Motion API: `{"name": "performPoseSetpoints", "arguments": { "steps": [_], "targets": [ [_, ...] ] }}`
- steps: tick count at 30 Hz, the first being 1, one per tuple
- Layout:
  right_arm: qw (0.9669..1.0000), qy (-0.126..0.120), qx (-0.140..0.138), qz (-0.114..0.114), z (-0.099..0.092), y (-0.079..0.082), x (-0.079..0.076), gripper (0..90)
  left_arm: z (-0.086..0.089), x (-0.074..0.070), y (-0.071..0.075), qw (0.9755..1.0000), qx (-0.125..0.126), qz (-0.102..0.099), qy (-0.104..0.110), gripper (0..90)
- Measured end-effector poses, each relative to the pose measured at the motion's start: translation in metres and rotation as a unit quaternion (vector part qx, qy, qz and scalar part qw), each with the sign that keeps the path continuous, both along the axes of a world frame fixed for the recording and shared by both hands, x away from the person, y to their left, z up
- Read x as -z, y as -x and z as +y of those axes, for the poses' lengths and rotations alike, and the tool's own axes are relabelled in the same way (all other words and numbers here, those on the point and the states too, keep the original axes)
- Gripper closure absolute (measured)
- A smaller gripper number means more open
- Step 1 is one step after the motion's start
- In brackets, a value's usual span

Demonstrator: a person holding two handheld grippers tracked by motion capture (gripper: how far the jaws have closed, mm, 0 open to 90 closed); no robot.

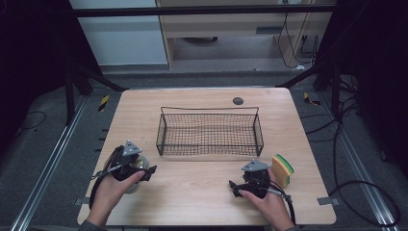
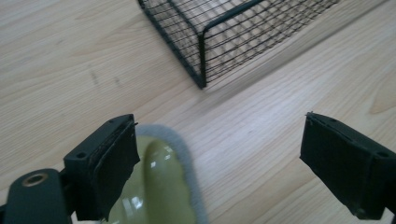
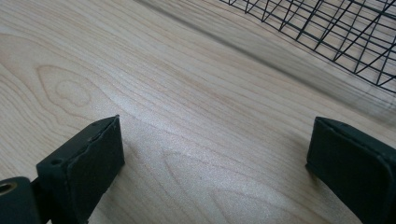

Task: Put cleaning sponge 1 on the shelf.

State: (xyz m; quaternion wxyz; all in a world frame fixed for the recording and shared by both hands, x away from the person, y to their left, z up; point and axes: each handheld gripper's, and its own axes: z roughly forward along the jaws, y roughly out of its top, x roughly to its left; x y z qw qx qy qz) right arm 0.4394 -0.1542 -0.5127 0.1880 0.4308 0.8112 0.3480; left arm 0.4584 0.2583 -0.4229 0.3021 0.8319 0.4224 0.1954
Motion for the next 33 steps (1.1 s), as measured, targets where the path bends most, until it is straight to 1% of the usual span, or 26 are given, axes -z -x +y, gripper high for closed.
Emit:
{"name": "performPoseSetpoints", "arguments": {
  "steps": [1, 2, 3, 4, 5, 6, 7, 8, 10, 13, 14, 15, 17, 18, 19, 21, 23, 24, 27, 28, 30, 33],
  "targets": [
    [1.0000, 0.000, 0.000, 0.000, 0.000, 0.000, 0.000, 4.1, 0.000, 0.000, 0.000, 1.0000, 0.000, 0.000, 0.000, 10.7],
    [1.0000, 0.001, -0.001, 0.000, 0.000, 0.000, 0.000, 4.1, 0.005, -0.001, -0.001, 1.0000, -0.005, 0.001, 0.002, 10.7],
    [1.0000, 0.002, -0.002, 0.000, 0.000, 0.000, 0.000, 4.0, 0.013, -0.002, -0.002, 0.9999, -0.014, 0.000, 0.000, 14.7],
    [1.0000, 0.002, -0.002, 0.000, 0.000, 0.000, 0.000, 4.0, 0.013, -0.002, -0.002, 0.9999, -0.014, 0.000, 0.000, 16.1],
    [1.0000, 0.002, -0.003, 0.000, 0.000, 0.000, 0.000, 4.0, 0.018, -0.001, -0.003, 0.9997, -0.021, 0.001, -0.009, 16.1],
    [1.0000, 0.002, -0.003, 0.000, 0.000, 0.000, 0.000, 4.1, 0.022, -0.001, -0.003, 0.9996, -0.026, 0.005, -0.012, 16.6],
    [1.0000, 0.002, -0.003, 0.001, 0.000, -0.001, 0.000, 4.0, 0.026, -0.001, -0.004, 0.9995, -0.029, 0.006, -0.008, 18.5],
    [1.0000, 0.003, -0.003, 0.002, 0.000, -0.001, -0.001, 4.0, 0.031, 0.000, -0.004, 0.9994, -0.034, 0.008, -0.004, 24.3],
    [1.0000, 0.003, -0.004, 0.001, 0.000, -0.001, -0.001, 4.0, 0.039, 0.001, -0.006, 0.9990, -0.042, 0.014, -0.005, 26.9],
    [1.0000, 0.003, -0.004, 0.002, 0.000, -0.001, -0.001, 4.0, 0.042, 0.003, -0.006, 0.9989, -0.042, 0.019, -0.005, 31.9],
    [1.0000, 0.003, -0.003, 0.002, 0.000, -0.001, -0.001, 4.0, 0.044, 0.005, -0.007, 0.9988, -0.040, 0.026, -0.008, 33.5],
    [1.0000, 0.003, -0.003, 0.002, 0.000, -0.001, -0.001, 4.0, 0.044, 0.005, -0.007, 0.9988, -0.040, 0.026, -0.008, 35.0],
    [1.0000, 0.004, -0.004, 0.002, 0.000, -0.001, -0.001, 4.0, 0.048, 0.008, -0.008, 0.9984, -0.042, 0.037, -0.010, 38.9],
    [1.0000, 0.004, -0.004, 0.002, 0.000, -0.001, -0.001, 4.0, 0.048, 0.008, -0.008, 0.9984, -0.042, 0.037, -0.010, 41.3],
    [1.0000, 0.004, -0.004, 0.002, 0.000, -0.001, -0.001, 4.0, 0.049, 0.009, -0.008, 0.9982, -0.043, 0.040, -0.008, 41.3],
    [1.0000, 0.004, -0.004, 0.002, 0.000, -0.001, -0.001, 4.0, 0.050, 0.012, -0.008, 0.9979, -0.041, 0.050, -0.006, 45.9],
    [1.0000, 0.004, -0.004, 0.002, 0.000, -0.001, -0.001, 4.0, 0.049, 0.013, -0.008, 0.9978, -0.041, 0.052, -0.005, 47.5],
    [1.0000, 0.003, -0.004, 0.002, 0.000, -0.001, -0.001, 4.0, 0.047, 0.016, -0.008, 0.9975, -0.039, 0.057, -0.010, 48.4],
    [1.0000, 0.003, -0.005, 0.002, 0.000, -0.001, -0.001, 4.0, 0.047, 0.019, -0.008, 0.9973, -0.039, 0.062, -0.012, 49.4],
    [1.0000, 0.004, -0.005, 0.001, -0.001, -0.001, -0.001, 4.0, 0.047, 0.021, -0.008, 0.9968, -0.038, 0.068, -0.016, 50.1],
    [1.0000, 0.004, -0.005, 0.002, -0.001, -0.001, -0.001, 4.0, 0.047, 0.023, -0.008, 0.9963, -0.037, 0.077, -0.014, 51.3],
    [1.0000, 0.004, -0.005, 0.002, -0.001, -0.001, -0.001, 4.0, 0.049, 0.023, -0.008, 0.9959, -0.038, 0.082, -0.011, 53.7]
  ]
}}
